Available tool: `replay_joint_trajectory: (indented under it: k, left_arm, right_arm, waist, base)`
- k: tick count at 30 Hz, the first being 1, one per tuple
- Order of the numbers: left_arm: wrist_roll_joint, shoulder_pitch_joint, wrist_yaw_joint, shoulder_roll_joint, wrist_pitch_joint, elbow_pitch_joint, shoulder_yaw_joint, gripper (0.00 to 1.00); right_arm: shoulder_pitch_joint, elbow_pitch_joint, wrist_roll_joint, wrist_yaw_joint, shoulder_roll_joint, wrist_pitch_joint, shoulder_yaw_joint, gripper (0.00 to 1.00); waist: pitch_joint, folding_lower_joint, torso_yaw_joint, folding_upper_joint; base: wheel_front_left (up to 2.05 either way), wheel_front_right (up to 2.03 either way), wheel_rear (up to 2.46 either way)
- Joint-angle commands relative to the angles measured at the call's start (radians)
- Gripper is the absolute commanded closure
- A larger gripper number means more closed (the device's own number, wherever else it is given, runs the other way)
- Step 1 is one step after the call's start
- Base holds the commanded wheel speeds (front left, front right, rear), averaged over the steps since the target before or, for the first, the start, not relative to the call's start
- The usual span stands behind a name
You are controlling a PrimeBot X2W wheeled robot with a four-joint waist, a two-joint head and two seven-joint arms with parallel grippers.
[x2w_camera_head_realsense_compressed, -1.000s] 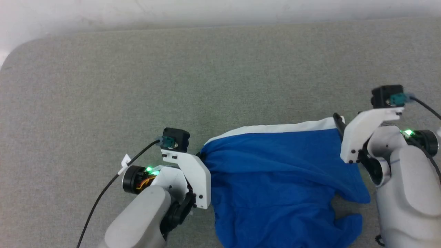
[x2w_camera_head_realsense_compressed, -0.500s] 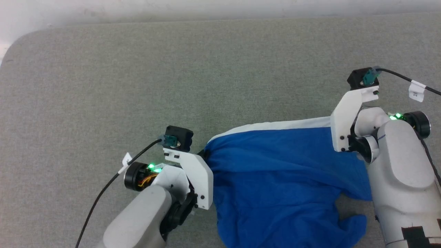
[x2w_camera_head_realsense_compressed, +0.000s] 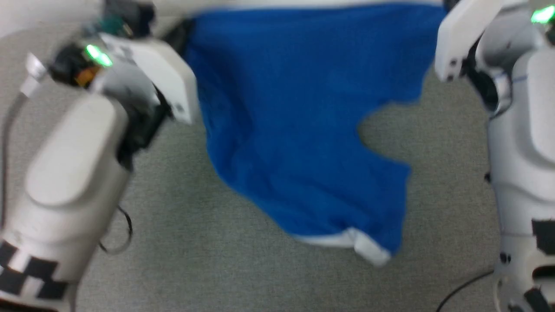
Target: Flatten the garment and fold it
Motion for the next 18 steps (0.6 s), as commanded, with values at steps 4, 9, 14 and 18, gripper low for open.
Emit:
replay_joint_trajectory:
  k: [4,9,14,18]
  left_arm:
    - [0.043,-0.176,0.0,0.044,-0.023,0.043,0.05,1.0]
    - [0.07,-0.303,0.018,0.053,-0.104,0.059,0.098,1.0]
    - [0.1,-0.428,0.044,0.056,-0.243,0.083,0.155,1.0]
    - [0.118,-0.475,0.056,0.049,-0.349,0.102,0.176,1.0]
  right_arm:
    - [-0.15,-0.007,-0.01,-0.002,-0.016,-0.083,-0.003,1.0]
    - [-0.268,-0.018,-0.027,-0.002,-0.016,-0.157,-0.01,1.0]
    - [-0.385,-0.039,-0.057,-0.002,-0.015,-0.25,-0.014,1.0]
    - [-0.433,-0.061,-0.065,-0.002,-0.007,-0.312,-0.019,1.0]
  waist:
    - [0.075,-0.0002,-0.042,-0.0001]
    - [0.116,-0.0002,-0.051,-0.0001]
    - [0.145,-0.0002,-0.054,-0.0001]
    - [0.146,-0.0002,-0.046,-0.0001]
  base:
    - [0.0,0.0,0.0]
    - [0.0,0.0,0.0]
    - [0.0,0.0,0.0]
    - [0.0,0.0,0.0]
